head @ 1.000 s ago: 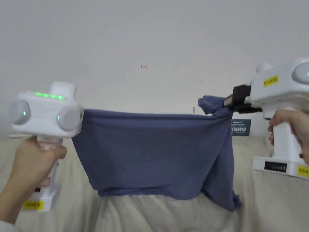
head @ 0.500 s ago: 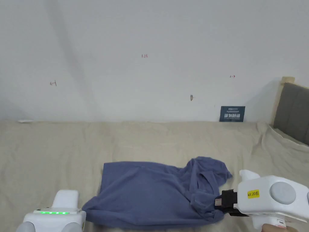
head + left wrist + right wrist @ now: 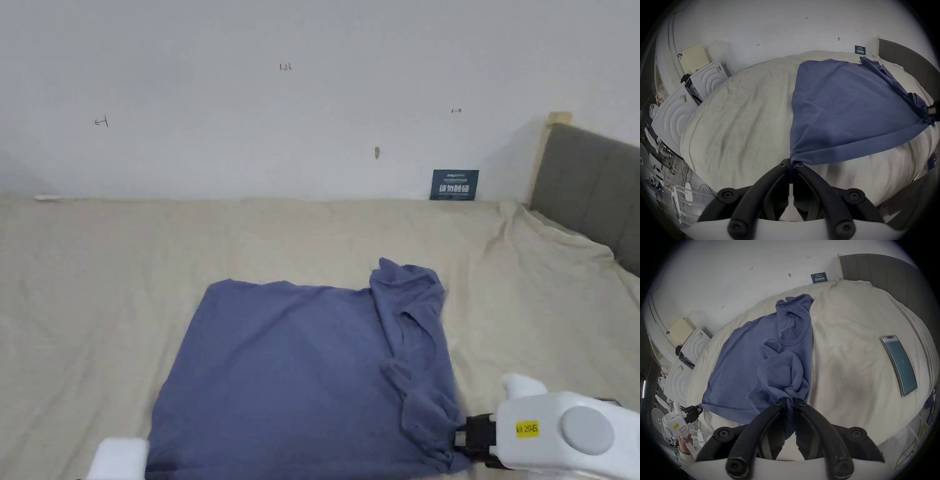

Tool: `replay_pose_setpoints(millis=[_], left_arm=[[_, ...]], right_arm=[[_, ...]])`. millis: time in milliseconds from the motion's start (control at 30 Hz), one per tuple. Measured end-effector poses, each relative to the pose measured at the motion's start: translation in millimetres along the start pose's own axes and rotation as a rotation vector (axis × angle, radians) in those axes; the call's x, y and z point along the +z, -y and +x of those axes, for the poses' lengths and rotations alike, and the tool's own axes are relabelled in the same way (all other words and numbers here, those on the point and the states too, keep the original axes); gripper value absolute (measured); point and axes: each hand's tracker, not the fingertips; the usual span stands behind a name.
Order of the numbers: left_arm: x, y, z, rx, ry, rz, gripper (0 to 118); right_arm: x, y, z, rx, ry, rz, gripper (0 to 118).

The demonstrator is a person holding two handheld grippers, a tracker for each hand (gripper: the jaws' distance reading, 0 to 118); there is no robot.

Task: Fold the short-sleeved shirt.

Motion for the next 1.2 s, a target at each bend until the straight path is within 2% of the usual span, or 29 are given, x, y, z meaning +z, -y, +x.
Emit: replay_pose_setpoints(millis=[333, 367, 400, 433, 467, 500, 533, 567, 633, 800, 867, 900, 933, 967, 1000, 1033, 1067, 1100, 1200], left_arm=[[35.3, 45.4, -6.7, 0.014, 0.041, 0.005, 3], [38.9, 48.1, -7.2, 0.022, 0.046, 0.010, 3], [42.0, 49.9, -7.8, 0.031, 0.052, 0.015, 4], [44.6, 50.3, -8.4, 0.038, 0.067, 0.021, 13], [46.9, 49.4, -10.0, 0.040, 0.071, 0.017, 34], [49.9, 48.1, -12.3, 0.054, 0.092, 0.005, 69], [53.5, 46.9, -15.4, 0.067, 0.116, -0.001, 107], [57.8, 46.5, -17.5, 0.087, 0.150, 0.028, 118], [77.4, 43.0, -20.3, 0.128, 0.159, 0.104, 118], [98.4, 4.8, -15.8, 0.134, 0.250, 0.182, 118], [97.2, -15.7, -9.4, 0.120, 0.270, 0.191, 116], [94.7, -26.6, -4.4, 0.111, 0.266, 0.192, 112], [90.5, -36.1, 1.0, 0.080, 0.267, 0.206, 99], [86.4, -49.0, 8.6, 0.053, 0.256, 0.216, 81], [81.7, -57.6, 13.4, 0.042, 0.239, 0.218, 60], [74.0, -67.5, 18.5, 0.025, 0.238, 0.236, 34], [65.0, -78.0, 22.5, 0.027, 0.246, 0.234, 18], [56.9, -88.8, 27.1, 0.024, 0.250, 0.232, 10], [29.4, -117.4, 34.7, 0.016, 0.272, 0.213, 2]], right_arm=[[34.5, 59.6, 16.8, -0.015, 0.020, -0.004, 9], [36.8, 63.2, 15.3, -0.010, 0.022, 0.000, 12], [38.4, 64.7, 14.6, -0.006, 0.028, 0.000, 25], [39.8, 65.0, 14.4, -0.003, 0.037, -0.002, 53], [41.3, 64.5, 13.7, 0.005, 0.054, -0.014, 75], [44.2, 64.3, 12.6, 0.011, 0.064, -0.011, 88], [47.9, 64.7, 12.7, 0.013, 0.067, -0.002, 88], [55.1, 64.3, 12.3, 0.016, 0.066, 0.022, 88], [70.1, 59.2, 8.0, 0.015, 0.047, 0.071, 88], [92.9, 24.8, -12.0, 0.083, -0.004, 0.125, 88], [94.1, 7.4, -22.3, 0.109, -0.034, 0.146, 82], [93.3, -1.8, -31.8, 0.139, -0.037, 0.157, 69], [89.7, -10.7, -38.3, 0.159, -0.026, 0.166, 36], [81.7, -23.1, -45.8, 0.170, 0.011, 0.177, 7], [76.5, -31.6, -48.8, 0.171, 0.026, 0.176, 0], [66.8, -44.9, -52.3, 0.174, 0.030, 0.167, 0], [57.1, -56.9, -53.1, 0.182, 0.023, 0.173, 0], [48.8, -68.5, -54.1, 0.182, 0.024, 0.175, 0], [21.1, -109.5, -46.9, 0.166, 0.044, 0.168, 0]])
